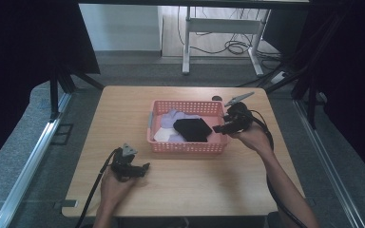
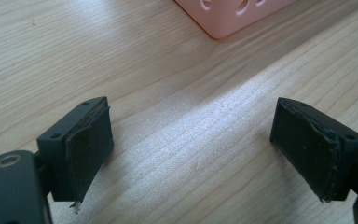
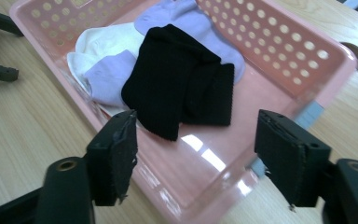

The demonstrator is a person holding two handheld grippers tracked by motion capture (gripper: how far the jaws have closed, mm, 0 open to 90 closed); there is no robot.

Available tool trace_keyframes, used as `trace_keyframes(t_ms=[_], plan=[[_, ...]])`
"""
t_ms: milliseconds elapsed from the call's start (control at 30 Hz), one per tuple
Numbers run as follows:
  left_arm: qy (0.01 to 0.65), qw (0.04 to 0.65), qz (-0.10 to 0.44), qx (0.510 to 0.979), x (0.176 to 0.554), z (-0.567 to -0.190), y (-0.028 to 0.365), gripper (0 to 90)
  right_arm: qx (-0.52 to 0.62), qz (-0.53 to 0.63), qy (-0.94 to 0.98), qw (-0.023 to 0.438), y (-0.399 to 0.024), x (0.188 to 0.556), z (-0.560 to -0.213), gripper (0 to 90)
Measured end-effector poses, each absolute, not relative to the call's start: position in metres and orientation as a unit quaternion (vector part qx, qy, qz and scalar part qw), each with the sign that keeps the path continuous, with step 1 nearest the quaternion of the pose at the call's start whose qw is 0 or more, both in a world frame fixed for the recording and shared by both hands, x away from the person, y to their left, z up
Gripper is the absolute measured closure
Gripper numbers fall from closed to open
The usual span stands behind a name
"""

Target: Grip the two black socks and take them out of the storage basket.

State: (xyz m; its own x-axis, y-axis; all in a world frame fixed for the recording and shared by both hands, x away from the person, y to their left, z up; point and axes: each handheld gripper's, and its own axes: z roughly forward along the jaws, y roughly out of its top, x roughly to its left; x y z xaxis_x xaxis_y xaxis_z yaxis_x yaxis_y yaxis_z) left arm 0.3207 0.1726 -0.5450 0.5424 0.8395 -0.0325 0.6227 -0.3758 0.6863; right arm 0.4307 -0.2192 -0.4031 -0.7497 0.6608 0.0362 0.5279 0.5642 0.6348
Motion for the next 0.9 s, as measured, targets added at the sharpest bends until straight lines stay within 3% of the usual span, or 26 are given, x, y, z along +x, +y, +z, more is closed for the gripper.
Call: trace_keyframes(t_ms=[333,567,900], plan=[[0.449,0.332,0.163,0.813,0.321,-0.545,0.173,12.6,0.305,0.289,0.904,0.083,-0.175,0.451,-0.420,51.0],[0.449,0.331,0.163,0.814,0.321,-0.545,0.173,12.6,0.298,0.275,0.910,0.082,-0.156,0.461,-0.435,53.9],[0.448,0.331,0.164,0.814,0.321,-0.545,0.173,12.6,0.304,0.243,0.917,0.091,-0.133,0.479,-0.463,49.3]])
